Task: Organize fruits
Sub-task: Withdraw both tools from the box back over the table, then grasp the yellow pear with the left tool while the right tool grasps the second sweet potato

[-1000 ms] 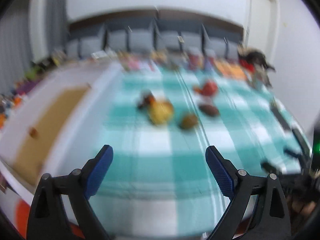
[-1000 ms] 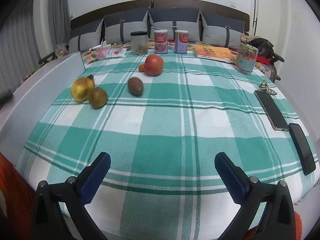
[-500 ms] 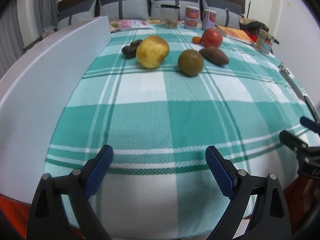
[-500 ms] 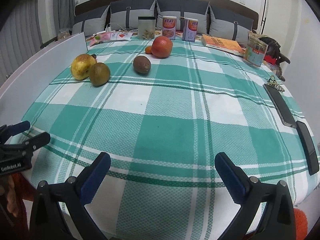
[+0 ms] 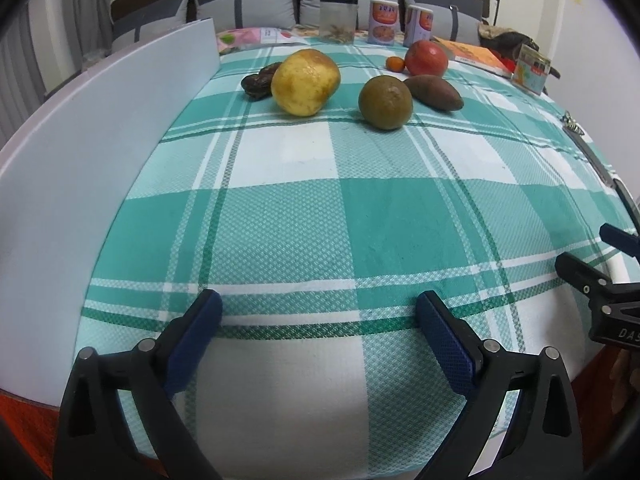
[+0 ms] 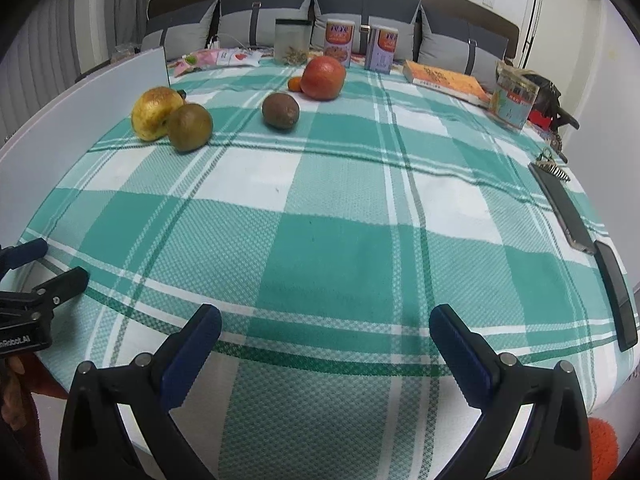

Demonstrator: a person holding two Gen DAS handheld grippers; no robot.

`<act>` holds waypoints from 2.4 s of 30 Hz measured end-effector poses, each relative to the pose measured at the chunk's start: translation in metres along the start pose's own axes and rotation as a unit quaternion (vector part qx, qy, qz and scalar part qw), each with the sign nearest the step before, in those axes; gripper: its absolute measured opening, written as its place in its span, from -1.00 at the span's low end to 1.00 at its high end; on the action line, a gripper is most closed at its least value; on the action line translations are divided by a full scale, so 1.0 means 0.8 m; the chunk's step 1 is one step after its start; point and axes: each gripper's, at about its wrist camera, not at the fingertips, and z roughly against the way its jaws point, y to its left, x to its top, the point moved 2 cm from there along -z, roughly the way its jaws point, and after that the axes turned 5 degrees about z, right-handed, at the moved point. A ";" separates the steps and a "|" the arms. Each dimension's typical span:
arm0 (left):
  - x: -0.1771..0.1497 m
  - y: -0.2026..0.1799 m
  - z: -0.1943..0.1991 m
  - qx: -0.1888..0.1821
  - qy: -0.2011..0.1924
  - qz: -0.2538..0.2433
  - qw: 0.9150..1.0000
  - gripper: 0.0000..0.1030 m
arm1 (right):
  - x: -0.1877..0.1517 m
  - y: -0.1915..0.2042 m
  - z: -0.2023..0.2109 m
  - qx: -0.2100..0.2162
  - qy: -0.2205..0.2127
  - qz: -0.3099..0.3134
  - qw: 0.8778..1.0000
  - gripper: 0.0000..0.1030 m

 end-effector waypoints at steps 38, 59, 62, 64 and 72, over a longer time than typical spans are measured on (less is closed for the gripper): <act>0.205 -0.005 -0.092 -0.023 -0.017 -0.143 0.989 0.71 | -0.009 -0.010 -0.010 0.025 0.021 -0.033 0.999 1.00; 0.123 0.126 -0.037 -0.199 0.070 0.190 0.959 0.34 | -0.008 -0.011 -0.010 0.022 0.021 -0.036 0.999 1.00; 0.124 0.121 -0.031 -0.172 0.069 0.171 0.968 0.45 | -0.008 -0.010 -0.010 0.022 0.021 -0.037 0.999 1.00; 0.122 0.114 -0.018 -0.156 0.053 0.152 0.975 0.63 | -0.008 -0.010 -0.010 0.022 0.021 -0.036 0.999 1.00; 0.087 0.038 -0.014 -0.080 0.026 0.005 0.996 0.78 | -0.009 -0.010 -0.009 0.022 0.016 -0.036 0.999 1.00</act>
